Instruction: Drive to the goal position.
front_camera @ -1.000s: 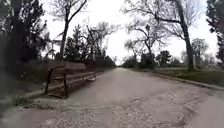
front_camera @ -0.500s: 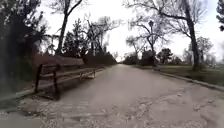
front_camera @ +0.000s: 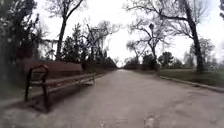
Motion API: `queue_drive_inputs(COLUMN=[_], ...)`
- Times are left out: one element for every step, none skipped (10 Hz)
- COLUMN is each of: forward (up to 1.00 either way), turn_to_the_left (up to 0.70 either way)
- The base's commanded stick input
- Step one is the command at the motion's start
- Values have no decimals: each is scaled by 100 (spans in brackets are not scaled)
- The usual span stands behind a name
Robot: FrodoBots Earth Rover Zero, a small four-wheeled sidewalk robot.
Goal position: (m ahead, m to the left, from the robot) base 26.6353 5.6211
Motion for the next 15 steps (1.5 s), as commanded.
queue_drive_inputs(forward=[70, 70, 70, 70, 70, 70, 70, 70, 70, 70, 70, 70, 70, 70, 70], turn_to_the_left=[0, 0, 0, 0, 0, 0, 0, 0, 0, 0, 0, 0, 0, 0, 0])
